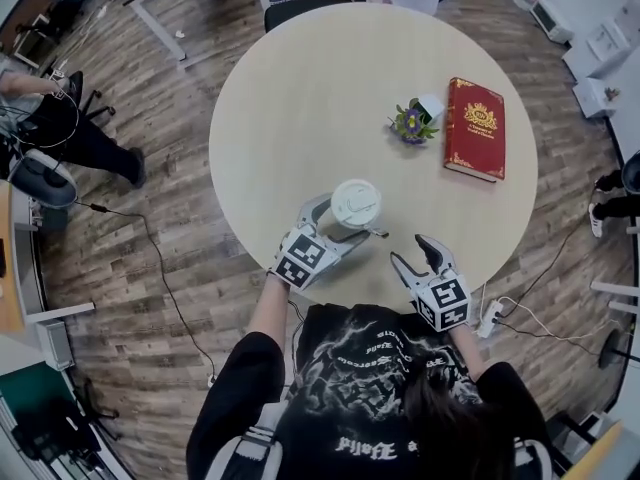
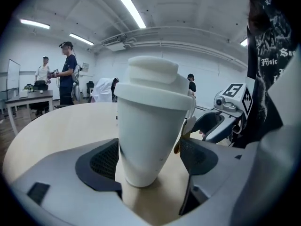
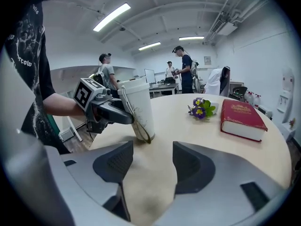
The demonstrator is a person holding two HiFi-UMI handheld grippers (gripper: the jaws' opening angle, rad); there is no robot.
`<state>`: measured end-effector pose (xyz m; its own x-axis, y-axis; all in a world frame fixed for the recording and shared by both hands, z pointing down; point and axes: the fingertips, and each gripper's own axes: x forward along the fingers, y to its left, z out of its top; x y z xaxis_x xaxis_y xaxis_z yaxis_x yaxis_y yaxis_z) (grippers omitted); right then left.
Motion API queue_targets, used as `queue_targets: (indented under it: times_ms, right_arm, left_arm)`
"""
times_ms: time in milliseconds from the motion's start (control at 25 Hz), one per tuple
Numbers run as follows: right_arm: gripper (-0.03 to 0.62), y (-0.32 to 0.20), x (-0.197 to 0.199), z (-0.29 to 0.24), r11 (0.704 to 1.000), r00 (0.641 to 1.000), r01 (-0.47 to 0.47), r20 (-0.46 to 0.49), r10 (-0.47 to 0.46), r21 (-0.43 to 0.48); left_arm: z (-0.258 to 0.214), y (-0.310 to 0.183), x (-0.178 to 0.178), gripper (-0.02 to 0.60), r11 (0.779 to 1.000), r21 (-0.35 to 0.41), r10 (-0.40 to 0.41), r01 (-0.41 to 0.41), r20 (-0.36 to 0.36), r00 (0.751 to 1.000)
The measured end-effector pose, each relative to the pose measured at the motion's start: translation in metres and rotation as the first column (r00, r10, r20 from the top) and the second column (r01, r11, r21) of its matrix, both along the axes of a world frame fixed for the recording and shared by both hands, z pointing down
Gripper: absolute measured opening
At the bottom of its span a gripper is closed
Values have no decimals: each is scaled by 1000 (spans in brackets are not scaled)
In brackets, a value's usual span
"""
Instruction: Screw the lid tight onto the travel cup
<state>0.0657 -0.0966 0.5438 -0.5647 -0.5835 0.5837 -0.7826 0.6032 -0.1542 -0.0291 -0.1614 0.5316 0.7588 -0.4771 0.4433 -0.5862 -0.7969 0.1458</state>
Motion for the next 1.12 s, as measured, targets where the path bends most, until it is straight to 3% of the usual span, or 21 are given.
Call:
queue_targets:
  times_ms: [240, 440, 600, 680, 760, 840, 960, 1120]
  right_arm:
    - [281, -6, -5, -7, 1000, 999, 18, 36, -18, 11]
    - [290, -17, -11, -34, 991, 992, 113, 43, -116, 73]
    - [307, -35, -19, -67, 963, 975, 218, 16, -224, 160]
    - [318, -42, -25, -84, 934, 955, 290, -3, -296, 209]
    - [330, -50, -32, -97, 882, 916, 397, -56, -397, 252]
    - [334, -56, -38, -104, 826, 859, 511, -139, -492, 236]
    - [347, -64, -55, -113, 709, 733, 677, -257, -629, 196]
    - [376, -67, -73, -124, 522, 533, 842, -356, -768, 135]
  left_arm:
    - [4, -11, 7, 408, 1000, 7, 12, -12, 0, 1000]
    - [10, -15, 8, 407, 1000, 22, -6, 6, 13, 1000]
    - [11, -15, 8, 407, 1000, 21, -5, 4, 11, 1000]
    - [10, -14, 8, 407, 1000, 20, -3, 3, 13, 1000]
    - [11, -15, 10, 407, 1000, 20, -2, 2, 11, 1000]
    - [11, -15, 11, 407, 1000, 19, 2, -2, 11, 1000]
    - [12, -15, 7, 407, 1000, 11, 1, -1, 20, 1000]
    - [11, -13, 11, 407, 999, -1, 33, -33, 26, 999]
